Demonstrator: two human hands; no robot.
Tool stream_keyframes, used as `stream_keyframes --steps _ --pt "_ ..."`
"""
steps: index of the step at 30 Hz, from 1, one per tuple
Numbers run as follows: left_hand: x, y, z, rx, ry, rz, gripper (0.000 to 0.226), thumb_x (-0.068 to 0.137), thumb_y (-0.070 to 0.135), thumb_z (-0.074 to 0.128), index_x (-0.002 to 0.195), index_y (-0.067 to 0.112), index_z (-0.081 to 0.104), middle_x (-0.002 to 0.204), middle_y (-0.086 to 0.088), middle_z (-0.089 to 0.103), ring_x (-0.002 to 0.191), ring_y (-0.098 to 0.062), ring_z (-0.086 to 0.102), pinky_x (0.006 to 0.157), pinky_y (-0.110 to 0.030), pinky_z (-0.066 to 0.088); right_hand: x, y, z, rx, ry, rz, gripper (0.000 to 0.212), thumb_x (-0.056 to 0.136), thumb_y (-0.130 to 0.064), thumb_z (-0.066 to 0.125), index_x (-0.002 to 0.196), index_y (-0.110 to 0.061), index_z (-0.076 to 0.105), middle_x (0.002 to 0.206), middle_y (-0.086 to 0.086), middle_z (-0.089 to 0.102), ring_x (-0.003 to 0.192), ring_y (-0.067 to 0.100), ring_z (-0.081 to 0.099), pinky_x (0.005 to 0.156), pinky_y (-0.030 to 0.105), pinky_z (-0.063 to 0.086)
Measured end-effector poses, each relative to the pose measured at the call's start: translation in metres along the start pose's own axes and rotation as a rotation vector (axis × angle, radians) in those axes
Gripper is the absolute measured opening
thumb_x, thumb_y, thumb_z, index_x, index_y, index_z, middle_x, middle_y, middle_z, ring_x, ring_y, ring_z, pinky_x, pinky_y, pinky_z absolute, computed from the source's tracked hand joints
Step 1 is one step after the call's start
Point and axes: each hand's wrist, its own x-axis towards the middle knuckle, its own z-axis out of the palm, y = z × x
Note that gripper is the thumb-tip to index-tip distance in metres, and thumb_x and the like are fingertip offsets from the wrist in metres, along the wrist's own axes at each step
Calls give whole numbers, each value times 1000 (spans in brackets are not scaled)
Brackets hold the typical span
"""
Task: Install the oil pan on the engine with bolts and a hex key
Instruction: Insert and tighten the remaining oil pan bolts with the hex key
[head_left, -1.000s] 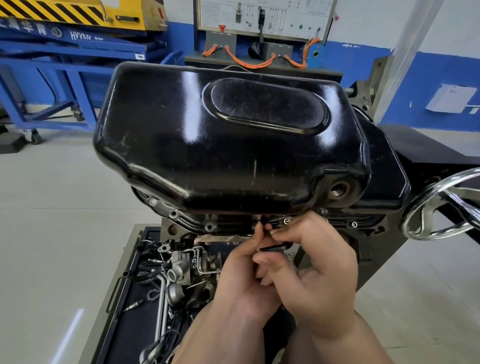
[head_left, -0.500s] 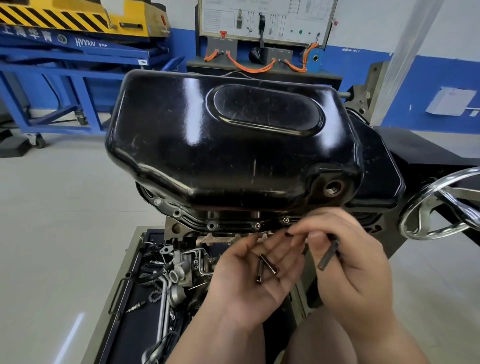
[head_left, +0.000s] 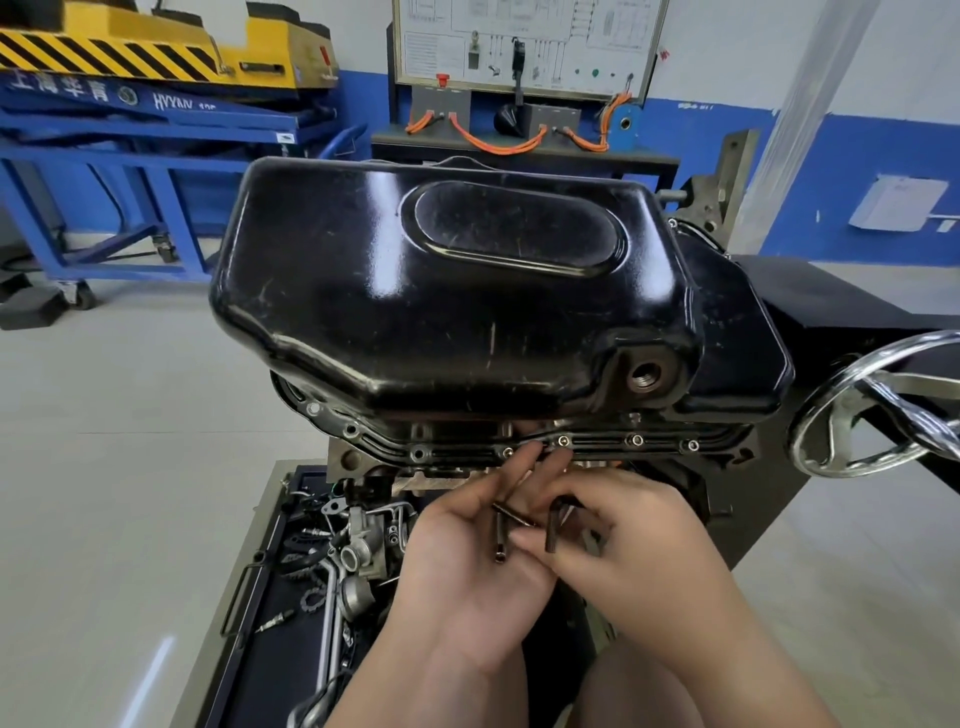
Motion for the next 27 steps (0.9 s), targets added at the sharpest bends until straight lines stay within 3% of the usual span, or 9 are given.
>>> stream_keyframes --steps 4,8,10,12,14,17,22,25,27 --pt "0 0 -6 -56 49 15 40 93 16 36 104 -11 63 105 -26 67 119 -30 54 107 -28 29 2 1 7 -115 -67 -15 9 77 -29 67 79 -21 67 75 -7 65 73 10 59 64 36 50" --pt "1 1 -9 -74 68 48 39 92 21 41 108 -9 62 102 -24 69 102 -29 64 109 -35 33 2 -4 13 -153 -59 -7 5 78 -25 64 83 -26 66 80 -12 67 77 7 61 65 33 51" --pt "2 1 -15 -84 105 92 36 89 23 46 103 -6 63 78 -17 70 69 -22 68 96 -31 40 2 -5 15 -110 22 31 12 75 -22 68 84 -30 66 78 -16 67 76 5 62 64 34 52" --pt "1 1 -21 -52 130 104 30 80 25 54 93 0 62 60 -9 57 45 -13 53 62 -25 44 3 -6 17 -101 89 62 13 75 -25 71 85 -32 66 75 -16 67 74 4 62 63 34 53" --pt "-3 1 -26 -6 107 78 23 71 25 62 79 4 63 57 -4 50 36 -8 37 37 -16 27 4 -9 20 -127 108 49 10 75 -31 69 84 -31 65 73 -15 67 72 6 62 61 36 53" --pt "-9 2 -26 49 60 48 16 66 22 64 59 7 61 51 1 48 25 -3 23 30 -10 10 5 -12 27 -163 96 18 9 75 -32 67 83 -30 64 74 -14 68 73 10 64 60 36 52" --pt "-10 8 -29 16 92 106 14 70 20 60 62 10 58 50 3 46 21 -2 19 26 -8 10 9 -13 33 -28 73 -40 12 84 -34 55 86 -28 66 79 -14 67 77 3 62 68 30 50" --pt "-10 17 -32 -16 71 107 15 72 22 60 63 10 62 51 3 47 21 -2 19 26 -10 9 9 -18 30 187 197 -154 24 94 -38 42 90 -29 63 84 -15 63 83 2 61 71 17 46" --pt "-8 25 -35 -39 59 106 15 74 24 60 67 11 63 53 3 49 22 -2 20 26 -11 9 7 -19 27 214 256 -194 37 98 -47 31 87 -28 61 81 -13 60 78 5 61 66 19 45"
